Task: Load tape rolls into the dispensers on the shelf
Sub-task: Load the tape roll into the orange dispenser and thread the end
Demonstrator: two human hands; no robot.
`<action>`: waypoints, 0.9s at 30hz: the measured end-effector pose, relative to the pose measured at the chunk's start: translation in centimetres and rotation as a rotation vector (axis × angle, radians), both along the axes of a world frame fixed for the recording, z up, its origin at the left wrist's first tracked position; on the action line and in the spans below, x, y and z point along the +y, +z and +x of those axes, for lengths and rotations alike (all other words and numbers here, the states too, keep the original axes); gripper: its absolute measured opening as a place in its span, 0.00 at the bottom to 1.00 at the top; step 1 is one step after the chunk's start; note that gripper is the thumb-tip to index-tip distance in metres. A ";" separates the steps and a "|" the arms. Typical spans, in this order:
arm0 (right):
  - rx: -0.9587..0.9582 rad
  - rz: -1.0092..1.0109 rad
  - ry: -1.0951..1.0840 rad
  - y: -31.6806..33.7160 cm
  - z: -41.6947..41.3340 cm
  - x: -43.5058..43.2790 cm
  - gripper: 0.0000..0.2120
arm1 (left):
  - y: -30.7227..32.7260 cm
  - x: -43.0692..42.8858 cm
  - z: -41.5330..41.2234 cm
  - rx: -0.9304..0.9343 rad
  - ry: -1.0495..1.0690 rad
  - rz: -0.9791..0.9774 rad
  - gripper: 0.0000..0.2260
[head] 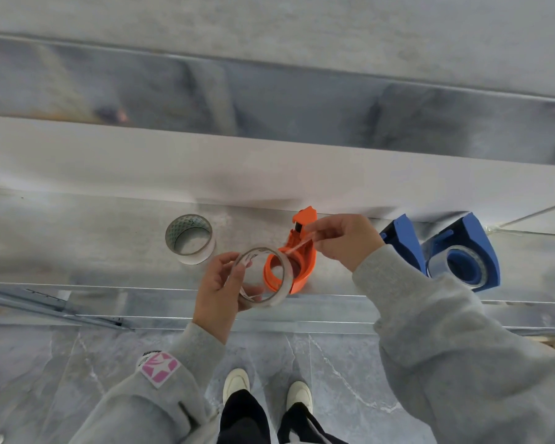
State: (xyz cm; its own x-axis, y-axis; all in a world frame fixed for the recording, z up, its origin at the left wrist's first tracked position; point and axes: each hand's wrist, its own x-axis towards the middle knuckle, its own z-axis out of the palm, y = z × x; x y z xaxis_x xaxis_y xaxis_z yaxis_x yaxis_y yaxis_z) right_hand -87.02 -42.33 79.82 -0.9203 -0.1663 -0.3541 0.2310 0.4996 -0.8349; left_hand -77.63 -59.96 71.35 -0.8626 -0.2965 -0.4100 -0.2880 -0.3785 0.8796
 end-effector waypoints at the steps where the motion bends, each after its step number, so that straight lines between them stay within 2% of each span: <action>1: 0.095 0.091 0.037 -0.1 -0.1 -0.2 0.15 | -0.1 0.0 0.0 -0.015 -0.005 0.016 0.06; 6: 0.258 0.332 0.225 0.6 -1.1 -0.5 0.07 | -0.1 -0.1 -0.1 -0.088 -0.011 0.129 0.06; 9: 0.327 0.448 0.323 1.5 -1.7 -0.5 0.05 | 0.1 -0.2 -0.2 -0.157 -0.060 0.221 0.06; 12: 0.251 0.327 0.265 2.2 -2.3 -1.2 0.06 | -0.2 -0.5 -0.6 -0.233 -0.151 0.270 0.07; 15: -0.060 0.000 0.123 2.9 -2.4 -2.6 0.04 | 0.0 -0.5 -1.0 -0.279 -0.223 0.399 0.11; 17: -0.227 -0.137 0.077 3.2 -2.3 -3.4 0.06 | 0.0 -0.4 -1.1 -0.299 -0.264 0.426 0.11; 19: -0.278 -0.175 0.046 3.4 -2.2 -4.1 0.05 | 0.3 -0.4 -1.3 -0.306 -0.328 0.430 0.16; 21: -0.285 -0.179 -0.009 3.3 -2.3 -4.4 0.04 | 0.4 -0.4 -1.4 -0.288 -0.404 0.484 0.33; 23: -0.288 -0.177 -0.064 2.9 -2.6 -4.5 0.05 | 0.1 -0.6 -1.4 -0.237 -0.471 0.512 0.43; 25: -0.296 -0.175 -0.105 2.4 -2.8 -4.5 0.05 | -0.2 -0.6 -1.3 -0.203 -0.512 0.485 0.43; 27: -0.304 -0.169 -0.146 1.8 -3.1 -4.4 0.05 | -0.2 -0.4 -1.5 -0.188 -0.519 0.425 0.37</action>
